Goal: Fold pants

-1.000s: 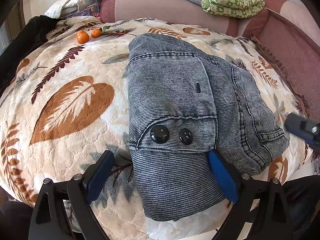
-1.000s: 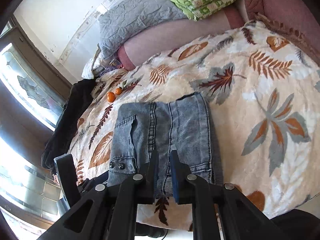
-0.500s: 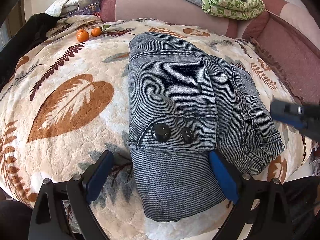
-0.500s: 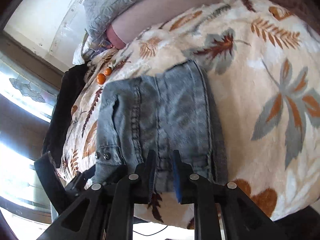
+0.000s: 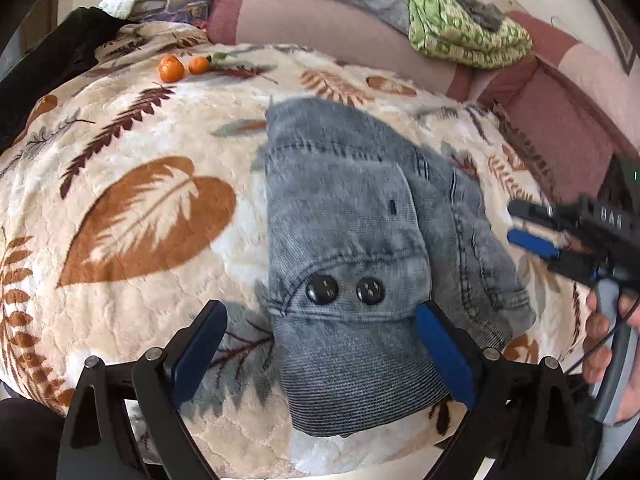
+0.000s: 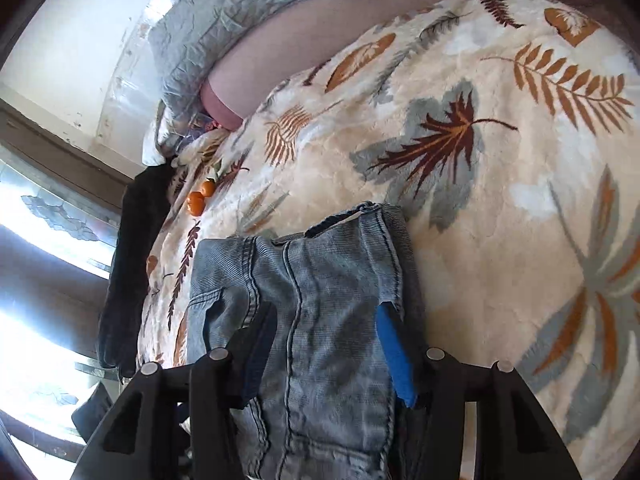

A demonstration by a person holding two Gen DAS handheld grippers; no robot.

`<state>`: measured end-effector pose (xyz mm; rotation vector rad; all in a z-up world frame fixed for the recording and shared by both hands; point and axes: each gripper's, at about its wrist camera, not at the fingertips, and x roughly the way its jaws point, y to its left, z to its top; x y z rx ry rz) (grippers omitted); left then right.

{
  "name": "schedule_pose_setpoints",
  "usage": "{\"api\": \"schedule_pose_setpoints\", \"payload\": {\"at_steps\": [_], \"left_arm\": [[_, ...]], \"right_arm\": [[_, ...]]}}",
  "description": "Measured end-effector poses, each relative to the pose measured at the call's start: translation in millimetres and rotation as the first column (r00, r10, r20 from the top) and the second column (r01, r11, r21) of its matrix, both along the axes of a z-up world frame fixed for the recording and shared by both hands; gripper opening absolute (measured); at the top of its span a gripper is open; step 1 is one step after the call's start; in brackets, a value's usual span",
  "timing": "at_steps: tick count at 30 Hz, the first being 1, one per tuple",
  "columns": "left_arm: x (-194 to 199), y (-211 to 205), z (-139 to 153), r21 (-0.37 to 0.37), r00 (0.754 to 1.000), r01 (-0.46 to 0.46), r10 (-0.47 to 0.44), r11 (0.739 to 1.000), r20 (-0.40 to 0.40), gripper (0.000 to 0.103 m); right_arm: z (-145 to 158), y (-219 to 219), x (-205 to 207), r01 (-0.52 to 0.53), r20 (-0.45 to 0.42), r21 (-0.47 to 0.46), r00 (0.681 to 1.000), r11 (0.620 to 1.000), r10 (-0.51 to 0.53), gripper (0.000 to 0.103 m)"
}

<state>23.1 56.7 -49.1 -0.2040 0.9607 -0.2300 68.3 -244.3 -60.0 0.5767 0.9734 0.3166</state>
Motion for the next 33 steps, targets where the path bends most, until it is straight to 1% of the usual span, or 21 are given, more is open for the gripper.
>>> {"api": "schedule_pose_setpoints", "payload": {"at_steps": [1, 2, 3, 5, 7, 9, 10, 12, 14, 16, 17, 19, 20, 22, 24, 25, 26, 27, 29, 31, 33], "left_arm": [[1.0, 8.3, 6.9, -0.019, 0.999, -0.026, 0.027, 0.999, 0.023, 0.096], [4.3, 16.6, 11.1, -0.046, 0.998, -0.046, 0.047, 0.998, 0.028, 0.096], [9.9, 24.3, 11.7, -0.076, 0.998, -0.063, 0.064, 0.995, 0.011, 0.096], [24.1, 36.2, 2.7, -0.129, 0.994, -0.091, 0.082, 0.987, -0.073, 0.096], [33.9, 42.7, -11.8, -0.201, 0.985, -0.111, 0.081, 0.973, -0.152, 0.095], [38.2, 45.1, -23.1, -0.258, 0.977, -0.115, 0.063, 0.959, -0.201, 0.095], [39.0, 44.3, -24.9, -0.269, 0.977, -0.113, 0.057, 0.956, -0.208, 0.095], [39.6, 39.0, -22.7, -0.27, 0.98, -0.092, 0.039, 0.959, -0.194, 0.095], [43.1, 33.3, -21.0, -0.29, 0.982, -0.062, 0.007, 0.955, -0.189, 0.095], [48.5, 29.9, -20.0, -0.288, 0.983, -0.064, 0.01, 0.956, -0.186, 0.095], [51.5, 28.1, -21.5, -0.291, 0.982, -0.062, 0.006, 0.955, -0.188, 0.095], [59.6, 25.3, -28.0, -0.291, 0.979, -0.056, -0.004, 0.955, -0.203, 0.095], [61.6, 22.9, -29.1, -0.279, 0.981, -0.047, -0.008, 0.959, -0.194, 0.095], [63.6, 16.9, -28.0, -0.244, 0.984, -0.01, -0.034, 0.97, -0.174, 0.095], [64.6, 11.1, -27.1, -0.218, 0.987, 0.01, -0.045, 0.976, -0.155, 0.095], [63.8, 8.8, -26.9, -0.2, 0.988, 0.02, -0.05, 0.98, -0.145, 0.086], [62.7, 4.3, -25.8, -0.173, 0.989, 0.04, -0.063, 0.984, -0.131, 0.06], [62.0, -0.9, -25.2, -0.158, 0.988, 0.069, -0.09, 0.985, -0.126, 0.054], [57.7, -8.0, -20.4, -0.099, 0.992, 0.079, -0.087, 0.992, -0.088, 0.046], [53.7, -13.5, -16.3, -0.046, 0.994, 0.09, -0.092, 0.995, -0.053, 0.04], [51.5, -13.1, -13.0, -0.025, 0.995, 0.092, -0.093, 0.995, -0.038, 0.035]], "right_arm": [[-0.3, -6.9, -8.4, 0.006, -0.003, 0.008, 1.0, 1.0, -0.006, 0.058], [-3.7, -13.7, -15.5, 0.011, -0.02, 0.023, 1.0, 1.0, -0.011, 0.06], [-9.1, -18.6, -20.9, 0.006, -0.053, 0.04, 0.999, 0.999, -0.004, 0.061], [-23.8, -23.4, -28.5, -0.028, -0.111, 0.075, 0.993, 0.997, 0.036, 0.061], [-34.7, -21.2, -31.5, -0.056, -0.136, 0.085, 0.988, 0.995, 0.067, 0.061], [-40.8, -21.2, -32.2, -0.052, -0.141, 0.12, 0.988, 0.991, 0.068, 0.061], [-40.2, -21.9, -31.6, -0.048, -0.137, 0.123, 0.988, 0.991, 0.065, 0.061], [-34.4, -23.3, -29.3, -0.039, -0.116, 0.106, 0.992, 0.994, 0.051, 0.061], [-28.2, -24.3, -21.0, -0.026, -0.103, 0.074, 0.994, 0.997, 0.034, 0.061], [-26.9, -26.6, -8.1, -0.013, -0.107, 0.058, 0.994, 0.998, 0.019, 0.061], [-29.8, -25.8, -0.4, -0.018, -0.123, 0.063, 0.992, 0.998, 0.026, 0.061], [-42.1, -17.3, 12.3, -0.056, -0.17, 0.11, 0.983, 0.992, 0.074, 0.061], [-46.4, -11.5, 16.0, -0.077, -0.175, 0.126, 0.98, 0.989, 0.099, 0.063], [-47.0, -4.9, 18.5, -0.097, -0.163, 0.129, 0.98, 0.987, 0.117, 0.067], [-46.4, -3.2, 18.2, -0.1, -0.153, 0.15, 0.98, 0.984, 0.123, 0.068], [-46.1, -0.8, 17.5, -0.109, -0.145, 0.147, 0.981, 0.983, 0.131, 0.058], [-46.4, 3.0, 16.2, -0.122, -0.144, 0.131, 0.98, 0.984, 0.14, 0.04], [-45.3, 6.8, 14.2, -0.13, -0.138, 0.111, 0.98, 0.985, 0.144, 0.038], [-40.6, 14.1, 11.8, -0.141, -0.126, 0.067, 0.981, 0.988, 0.149, 0.033], [-36.0, 18.9, 10.3, -0.138, -0.115, 0.042, 0.983, 0.99, 0.142, 0.031], [-28.9, 25.5, 6.4, -0.151, -0.089, 0.004, 0.985, 0.989, 0.15, 0.03]]}}
